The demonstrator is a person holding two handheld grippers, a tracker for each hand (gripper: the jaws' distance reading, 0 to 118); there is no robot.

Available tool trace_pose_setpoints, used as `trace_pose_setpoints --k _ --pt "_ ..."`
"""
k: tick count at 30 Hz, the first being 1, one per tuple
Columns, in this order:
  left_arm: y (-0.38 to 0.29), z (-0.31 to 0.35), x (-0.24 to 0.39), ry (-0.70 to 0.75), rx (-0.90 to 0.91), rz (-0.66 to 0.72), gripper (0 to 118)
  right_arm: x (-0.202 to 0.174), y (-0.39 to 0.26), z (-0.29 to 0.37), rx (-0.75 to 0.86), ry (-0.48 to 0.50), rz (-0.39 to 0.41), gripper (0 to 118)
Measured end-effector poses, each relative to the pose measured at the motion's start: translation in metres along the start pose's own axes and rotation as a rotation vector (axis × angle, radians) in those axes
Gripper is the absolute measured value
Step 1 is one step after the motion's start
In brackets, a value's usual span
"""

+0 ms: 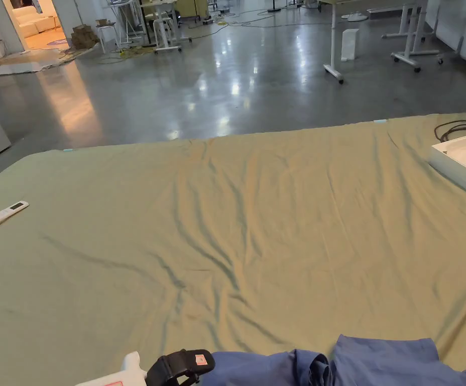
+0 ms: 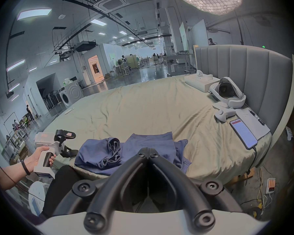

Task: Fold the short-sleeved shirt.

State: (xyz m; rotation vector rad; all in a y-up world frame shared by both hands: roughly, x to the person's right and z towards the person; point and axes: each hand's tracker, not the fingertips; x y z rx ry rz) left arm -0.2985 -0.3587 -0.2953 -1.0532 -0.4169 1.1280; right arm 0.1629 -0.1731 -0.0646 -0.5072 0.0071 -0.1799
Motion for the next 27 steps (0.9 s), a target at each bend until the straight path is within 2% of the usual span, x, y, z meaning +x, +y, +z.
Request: trace_pose_setpoints --k 3,4,5,6,7,8,12,15,18,20,24,27 --pt "-0.006 -0.022 -0.006 -0.094 -0.086 0.054 110 0.000 -0.002 0.004 -0.003 -0.009 0.024 0" --pt "-0.008 -0.026 -0.001 -0.111 -0.092 0.059 106 0.001 -0.002 0.004 -0.006 -0.011 0.025 0" --pt "-0.008 -0.031 0.002 -0.112 -0.114 0.051 94 0.002 -0.002 0.004 -0.006 -0.014 0.025 0" --pt "-0.012 -0.037 0.005 -0.071 -0.122 -0.001 69 0.003 -0.002 0.005 -0.005 -0.020 0.022 0" --pt "-0.013 -0.043 0.007 0.002 -0.122 -0.048 35 0.005 -0.004 0.004 -0.004 -0.022 0.016 0" --pt "-0.014 -0.047 0.006 0.058 -0.127 -0.063 26 0.006 -0.003 0.004 -0.006 -0.021 0.011 0" --pt "-0.018 -0.044 -0.006 -0.025 -0.081 0.053 19 0.005 -0.002 0.009 -0.009 -0.039 0.030 0" --pt "-0.017 -0.026 -0.007 -0.028 -0.019 0.030 17 0.008 -0.003 0.008 -0.019 -0.046 0.027 0" --pt "-0.008 0.001 -0.006 -0.099 0.045 0.022 17 0.008 0.000 0.005 -0.022 -0.036 0.023 0" --pt "0.002 0.027 -0.003 -0.084 0.075 -0.004 17 0.004 0.003 0.002 -0.023 -0.025 0.029 0" --pt "0.033 0.091 0.010 0.066 0.116 -0.179 17 -0.003 0.003 -0.005 -0.030 0.002 0.045 0" --pt "0.036 0.110 0.034 0.134 0.146 -0.244 17 -0.006 -0.002 -0.010 -0.042 0.023 0.054 0"
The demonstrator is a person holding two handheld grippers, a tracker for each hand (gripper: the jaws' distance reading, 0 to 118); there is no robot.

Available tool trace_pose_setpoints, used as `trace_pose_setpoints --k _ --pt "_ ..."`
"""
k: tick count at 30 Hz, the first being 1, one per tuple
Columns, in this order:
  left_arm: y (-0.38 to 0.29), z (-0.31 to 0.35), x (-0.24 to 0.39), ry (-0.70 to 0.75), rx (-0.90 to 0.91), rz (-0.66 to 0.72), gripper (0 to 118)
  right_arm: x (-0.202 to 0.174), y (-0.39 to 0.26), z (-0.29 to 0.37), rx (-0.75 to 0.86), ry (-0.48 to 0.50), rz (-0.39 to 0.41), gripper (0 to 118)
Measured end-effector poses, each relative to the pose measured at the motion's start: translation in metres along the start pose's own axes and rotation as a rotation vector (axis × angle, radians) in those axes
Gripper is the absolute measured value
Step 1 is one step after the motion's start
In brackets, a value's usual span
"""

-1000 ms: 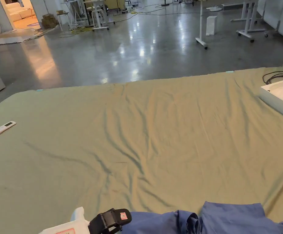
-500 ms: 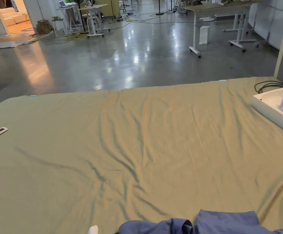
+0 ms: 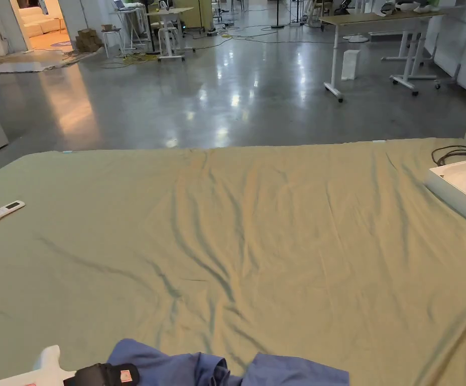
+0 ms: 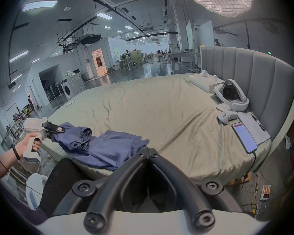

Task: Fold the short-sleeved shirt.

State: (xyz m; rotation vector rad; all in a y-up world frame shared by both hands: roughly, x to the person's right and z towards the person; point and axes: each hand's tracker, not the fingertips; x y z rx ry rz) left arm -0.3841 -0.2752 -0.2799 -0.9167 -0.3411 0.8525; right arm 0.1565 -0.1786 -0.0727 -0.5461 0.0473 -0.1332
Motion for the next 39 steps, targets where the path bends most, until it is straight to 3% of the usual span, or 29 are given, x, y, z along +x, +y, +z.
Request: trace_pose_setpoints --k 7,9,12,14,16,18,19,20,24,25,26,27,28,31,33,34,39 --pt "-0.069 -0.077 0.124 0.027 -0.053 -0.273 17 -0.004 -0.011 0.003 0.001 0.022 0.027 0" --pt "-0.095 -0.115 0.151 0.012 -0.145 -0.374 17 0.000 -0.014 0.008 0.002 0.026 0.045 0" --pt "-0.131 -0.170 0.172 0.003 -0.264 -0.442 19 0.011 -0.014 0.014 0.010 0.040 0.004 0" --pt "-0.146 -0.196 0.177 0.035 -0.310 -0.421 45 0.016 -0.015 0.018 0.019 0.015 0.003 0" --pt "-0.152 -0.201 0.177 -0.014 -0.352 -0.414 63 0.021 -0.015 0.020 0.026 -0.007 0.008 0" --pt "-0.145 -0.183 0.184 -0.213 -0.291 -0.354 67 0.029 -0.019 0.021 0.027 -0.008 0.006 0" --pt "-0.138 -0.169 0.184 -0.301 -0.259 -0.321 75 0.033 -0.021 0.021 0.027 -0.008 0.001 0" --pt "-0.132 -0.159 0.184 -0.317 -0.230 -0.306 78 0.034 -0.022 0.019 0.024 -0.008 -0.005 0" --pt "-0.118 -0.137 0.167 -0.140 -0.127 -0.286 78 0.042 -0.028 0.014 0.011 -0.016 -0.032 0" --pt "-0.121 -0.142 0.161 -0.149 -0.163 -0.301 73 0.042 -0.029 0.014 0.008 -0.021 -0.036 0" --pt "-0.126 -0.150 0.156 -0.144 -0.202 -0.295 60 0.042 -0.031 0.015 0.008 -0.022 -0.040 0" --pt "-0.132 -0.164 0.155 -0.123 -0.255 -0.269 42 0.042 -0.032 0.016 0.007 -0.021 -0.046 0" --pt "-0.139 -0.176 0.153 -0.125 -0.281 -0.257 16 0.039 -0.032 0.017 0.002 -0.017 -0.052 0" --pt "-0.163 -0.215 0.155 -0.092 -0.390 -0.237 13 0.037 -0.036 0.020 -0.010 -0.022 -0.053 0" --pt "-0.176 -0.242 0.152 0.065 -0.453 -0.303 11 0.035 -0.039 0.020 -0.026 -0.029 -0.050 0" --pt "-0.183 -0.250 0.150 0.080 -0.448 -0.340 3 0.035 -0.040 0.019 -0.034 -0.030 -0.052 0" --pt "-0.184 -0.241 0.171 0.063 -0.410 -0.432 2 0.026 -0.041 0.011 -0.066 -0.017 -0.041 0"
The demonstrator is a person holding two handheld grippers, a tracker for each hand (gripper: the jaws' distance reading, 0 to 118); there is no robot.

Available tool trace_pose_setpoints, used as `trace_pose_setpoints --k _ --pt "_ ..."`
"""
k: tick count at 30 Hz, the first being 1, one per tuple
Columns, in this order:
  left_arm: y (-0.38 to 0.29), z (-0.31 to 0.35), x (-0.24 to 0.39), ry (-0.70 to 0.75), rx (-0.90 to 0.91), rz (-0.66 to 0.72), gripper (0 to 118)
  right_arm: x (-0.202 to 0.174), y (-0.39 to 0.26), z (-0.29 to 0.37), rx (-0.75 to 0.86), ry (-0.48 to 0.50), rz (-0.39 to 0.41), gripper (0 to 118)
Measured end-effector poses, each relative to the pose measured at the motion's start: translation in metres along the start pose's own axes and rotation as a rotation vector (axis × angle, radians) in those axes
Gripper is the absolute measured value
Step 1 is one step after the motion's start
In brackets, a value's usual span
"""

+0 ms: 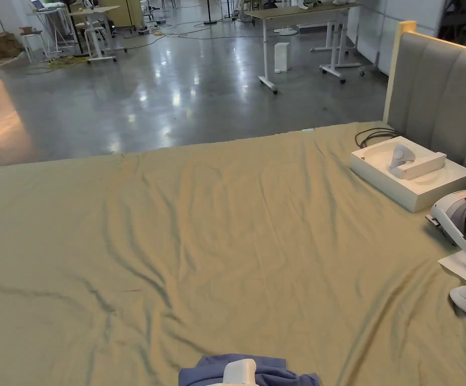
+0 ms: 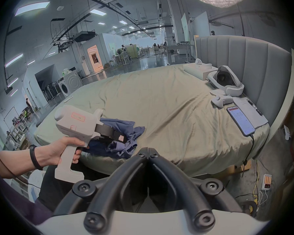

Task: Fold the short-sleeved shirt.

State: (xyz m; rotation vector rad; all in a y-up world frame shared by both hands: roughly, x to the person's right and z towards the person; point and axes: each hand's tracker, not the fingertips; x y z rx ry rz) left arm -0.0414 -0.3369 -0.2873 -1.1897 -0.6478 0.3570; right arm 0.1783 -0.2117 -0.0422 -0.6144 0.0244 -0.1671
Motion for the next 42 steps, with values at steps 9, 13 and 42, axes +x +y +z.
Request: trace_pose_setpoints --k 9,13,42 --pt "-0.004 0.136 -0.025 -0.178 0.307 0.013 3 -0.033 0.028 -0.070 -0.061 0.240 -0.038 0" --pt "-0.011 0.175 -0.061 -0.207 0.401 0.097 3 -0.056 0.048 -0.129 -0.151 0.344 -0.096 0" --pt "0.001 0.058 -0.136 -0.296 0.032 0.276 34 -0.020 0.014 -0.239 -0.429 0.318 -0.284 0"
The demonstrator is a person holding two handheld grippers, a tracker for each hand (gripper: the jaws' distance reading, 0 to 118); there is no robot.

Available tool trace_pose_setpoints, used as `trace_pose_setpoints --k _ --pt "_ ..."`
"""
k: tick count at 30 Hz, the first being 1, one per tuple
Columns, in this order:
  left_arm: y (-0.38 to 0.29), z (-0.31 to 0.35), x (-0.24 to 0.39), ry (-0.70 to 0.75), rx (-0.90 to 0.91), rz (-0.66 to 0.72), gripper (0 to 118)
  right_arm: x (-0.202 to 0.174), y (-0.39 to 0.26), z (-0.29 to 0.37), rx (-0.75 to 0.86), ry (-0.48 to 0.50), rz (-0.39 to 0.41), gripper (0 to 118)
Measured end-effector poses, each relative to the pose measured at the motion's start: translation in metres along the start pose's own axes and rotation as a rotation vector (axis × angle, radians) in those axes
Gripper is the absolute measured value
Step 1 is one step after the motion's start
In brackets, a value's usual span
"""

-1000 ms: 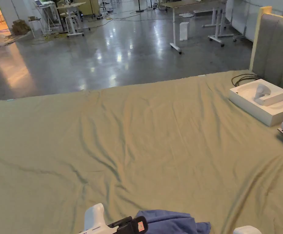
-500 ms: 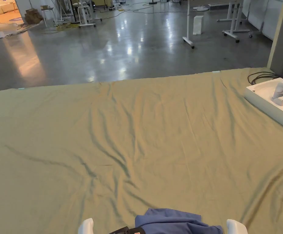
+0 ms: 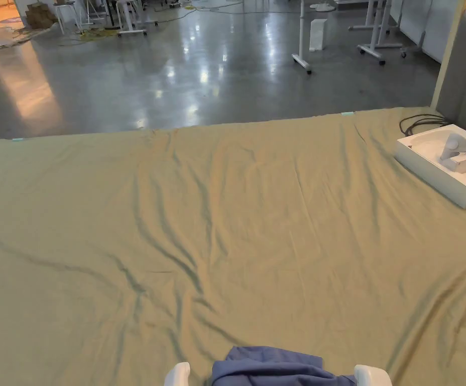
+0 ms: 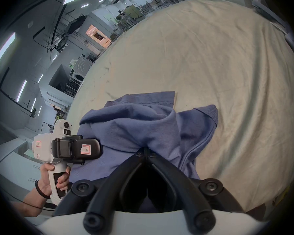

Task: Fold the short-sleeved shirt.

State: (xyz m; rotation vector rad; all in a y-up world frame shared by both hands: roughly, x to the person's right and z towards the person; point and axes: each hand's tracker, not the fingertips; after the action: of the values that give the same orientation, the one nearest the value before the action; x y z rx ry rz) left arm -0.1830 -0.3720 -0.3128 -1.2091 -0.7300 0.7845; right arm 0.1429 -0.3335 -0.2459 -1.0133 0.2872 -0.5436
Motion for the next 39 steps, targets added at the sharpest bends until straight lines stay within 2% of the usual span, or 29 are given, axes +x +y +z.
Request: trace_pose_setpoints --k 4,7,10,12,14,16,17,19,21,22,24,25,28,29,32,33,34,35,36,37,39 --pt "0.002 -0.001 0.003 0.044 -0.004 -0.067 34 -0.010 -0.002 0.001 0.012 -0.040 -0.023 0" --pt "0.004 0.003 0.013 0.078 0.003 -0.055 34 -0.029 -0.002 0.005 0.026 -0.115 0.052 0" --pt "0.011 0.023 0.031 0.067 0.005 -0.117 34 -0.045 -0.015 0.028 0.140 -0.146 0.096 0" --pt "0.023 0.053 0.043 0.120 0.017 -0.187 34 -0.049 -0.021 0.049 0.171 -0.050 0.063 0" --pt "0.040 0.099 0.045 0.145 0.074 -0.256 34 -0.051 -0.029 0.063 0.180 -0.029 0.044 0" --pt "0.055 0.160 0.024 0.041 0.149 -0.127 34 -0.049 -0.036 0.076 0.199 -0.034 0.031 0" --pt "0.062 0.185 0.013 0.031 0.171 -0.085 34 -0.048 -0.038 0.078 0.226 -0.048 -0.023 0" --pt "0.081 0.248 -0.007 0.130 0.216 -0.107 34 -0.048 -0.041 0.077 0.249 -0.033 -0.138 0" --pt "0.100 0.294 -0.033 0.245 0.214 -0.076 34 -0.048 -0.045 0.069 0.211 0.017 -0.177 0" --pt "0.108 0.313 -0.047 0.314 0.218 -0.031 34 -0.050 -0.045 0.064 0.176 0.012 -0.156 0" --pt "0.120 0.339 -0.075 0.407 0.222 0.025 34 -0.050 -0.045 0.053 0.156 -0.062 -0.112 0" --pt "0.125 0.347 -0.091 0.397 0.214 0.041 34 -0.051 -0.044 0.048 0.142 -0.064 -0.103 0" --pt "0.138 0.354 -0.129 0.405 0.221 0.096 34 -0.051 -0.039 0.037 0.119 -0.060 -0.122 0" --pt "0.140 0.351 -0.134 0.461 0.230 0.097 35 -0.051 -0.038 0.035 0.117 -0.061 -0.127 0" --pt "0.136 0.330 -0.148 0.571 0.220 0.116 41 -0.064 -0.031 0.033 0.114 -0.060 -0.126 0" --pt "0.134 0.328 -0.151 0.645 0.220 0.128 54 -0.066 -0.029 0.033 0.116 -0.057 -0.114 0" --pt "0.128 0.331 -0.149 0.674 0.236 0.121 69 -0.068 -0.027 0.034 0.116 -0.054 -0.103 0" --pt "0.125 0.336 -0.144 0.629 0.242 0.110 70 -0.069 -0.024 0.038 0.116 -0.056 -0.087 0" --pt "0.122 0.343 -0.132 0.649 0.253 0.115 70 -0.071 -0.023 0.042 0.132 -0.063 -0.058 0" --pt "0.117 0.349 -0.116 0.757 0.258 0.100 70 -0.074 -0.022 0.049 0.153 -0.062 -0.026 0" --pt "0.103 0.361 -0.075 0.915 0.271 -0.094 70 -0.083 -0.018 0.064 0.170 -0.084 0.016 0"
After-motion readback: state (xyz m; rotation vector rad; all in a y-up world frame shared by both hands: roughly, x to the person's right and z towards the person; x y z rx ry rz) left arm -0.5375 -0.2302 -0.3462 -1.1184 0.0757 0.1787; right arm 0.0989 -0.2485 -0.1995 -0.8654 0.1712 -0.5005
